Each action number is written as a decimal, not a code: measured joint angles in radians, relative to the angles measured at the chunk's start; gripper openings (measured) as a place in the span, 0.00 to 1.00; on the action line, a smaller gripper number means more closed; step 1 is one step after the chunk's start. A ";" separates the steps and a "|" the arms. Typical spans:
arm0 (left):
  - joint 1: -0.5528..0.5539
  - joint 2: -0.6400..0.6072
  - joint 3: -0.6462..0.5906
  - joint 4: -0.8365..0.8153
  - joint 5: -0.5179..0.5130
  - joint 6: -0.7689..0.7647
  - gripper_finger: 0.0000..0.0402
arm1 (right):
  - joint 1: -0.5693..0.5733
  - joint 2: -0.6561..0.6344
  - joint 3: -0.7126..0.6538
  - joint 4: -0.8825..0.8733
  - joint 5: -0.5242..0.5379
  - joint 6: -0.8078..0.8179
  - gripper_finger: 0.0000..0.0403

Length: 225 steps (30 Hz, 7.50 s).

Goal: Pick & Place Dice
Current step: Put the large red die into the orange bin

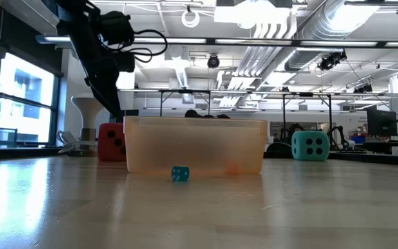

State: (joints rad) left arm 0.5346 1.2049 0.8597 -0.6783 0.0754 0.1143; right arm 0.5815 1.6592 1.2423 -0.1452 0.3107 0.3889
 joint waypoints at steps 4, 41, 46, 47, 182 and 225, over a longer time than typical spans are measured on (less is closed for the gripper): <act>0.000 0.027 0.000 0.001 -0.002 0.021 0.99 | 0.000 0.000 0.000 0.000 0.000 0.000 0.01; 0.012 0.052 -0.014 0.037 -0.054 0.028 0.99 | 0.000 0.000 0.000 0.000 0.000 0.000 0.01; 0.012 0.052 -0.022 0.042 -0.054 0.028 0.99 | 0.000 0.000 0.000 0.000 0.001 0.000 0.01; 0.012 0.052 -0.022 0.047 -0.050 0.028 0.99 | 0.000 0.000 0.000 0.000 0.001 0.000 0.01; -0.560 0.196 -0.023 0.544 -0.099 -0.040 0.99 | -0.006 0.000 0.000 0.043 0.054 -0.095 0.01; -0.559 0.195 -0.025 0.546 -0.071 -0.026 1.00 | -0.353 0.294 0.000 0.158 0.236 -0.120 0.01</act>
State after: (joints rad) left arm -0.0246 1.4002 0.8349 -0.1322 0.0046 0.0883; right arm 0.2288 1.9530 1.2419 0.0132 0.5467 0.2691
